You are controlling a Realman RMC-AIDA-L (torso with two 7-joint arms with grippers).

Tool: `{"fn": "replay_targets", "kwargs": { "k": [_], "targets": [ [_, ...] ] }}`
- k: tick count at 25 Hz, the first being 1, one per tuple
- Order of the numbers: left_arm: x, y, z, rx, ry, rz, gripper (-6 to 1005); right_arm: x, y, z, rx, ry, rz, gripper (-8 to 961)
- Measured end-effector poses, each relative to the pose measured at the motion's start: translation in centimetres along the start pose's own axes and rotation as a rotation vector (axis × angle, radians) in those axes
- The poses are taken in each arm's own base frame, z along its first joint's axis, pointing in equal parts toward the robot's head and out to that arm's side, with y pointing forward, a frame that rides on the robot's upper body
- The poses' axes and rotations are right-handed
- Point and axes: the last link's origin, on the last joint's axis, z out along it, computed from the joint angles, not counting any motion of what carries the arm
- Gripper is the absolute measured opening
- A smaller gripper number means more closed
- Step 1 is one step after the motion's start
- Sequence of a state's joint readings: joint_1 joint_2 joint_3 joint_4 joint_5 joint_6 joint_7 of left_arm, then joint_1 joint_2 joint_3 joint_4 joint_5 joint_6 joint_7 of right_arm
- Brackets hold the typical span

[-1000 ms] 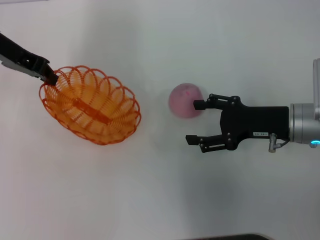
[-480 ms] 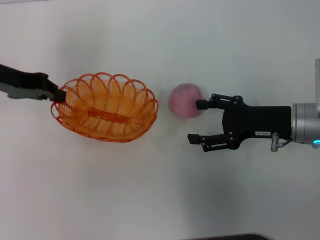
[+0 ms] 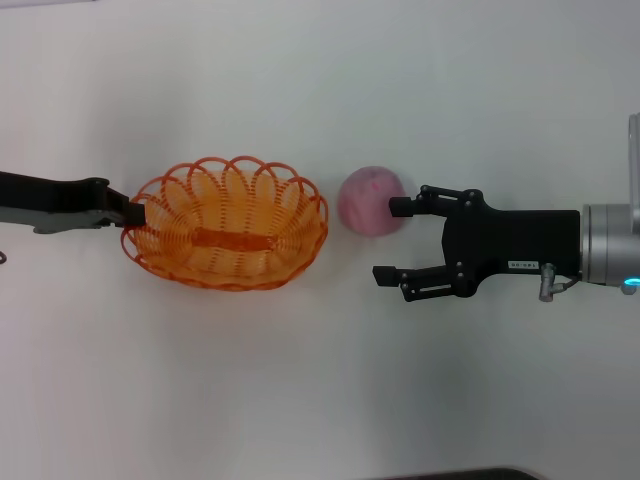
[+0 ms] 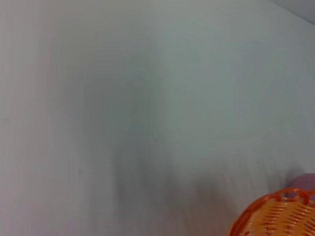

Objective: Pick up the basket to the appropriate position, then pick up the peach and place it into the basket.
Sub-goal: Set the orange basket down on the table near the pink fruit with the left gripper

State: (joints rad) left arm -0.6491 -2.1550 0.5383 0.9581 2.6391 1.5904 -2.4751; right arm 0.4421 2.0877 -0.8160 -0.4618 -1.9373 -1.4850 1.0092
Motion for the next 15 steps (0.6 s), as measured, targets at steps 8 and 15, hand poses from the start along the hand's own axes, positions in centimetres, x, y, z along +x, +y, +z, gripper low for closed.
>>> {"fn": "replay_targets", "kwargs": {
  "k": [8,15],
  "targets": [
    [-0.6,-1.0,-0.3,-0.012,0.09,-0.058,53,0.1,0.1,-0.1,0.0,-0.001,0.004,921],
    [-0.9,-1.7,0.5,0.015,0.108,-0.074,51,0.1,0.1,-0.1,-0.002,-0.002,0.004,920]
  ]
}}
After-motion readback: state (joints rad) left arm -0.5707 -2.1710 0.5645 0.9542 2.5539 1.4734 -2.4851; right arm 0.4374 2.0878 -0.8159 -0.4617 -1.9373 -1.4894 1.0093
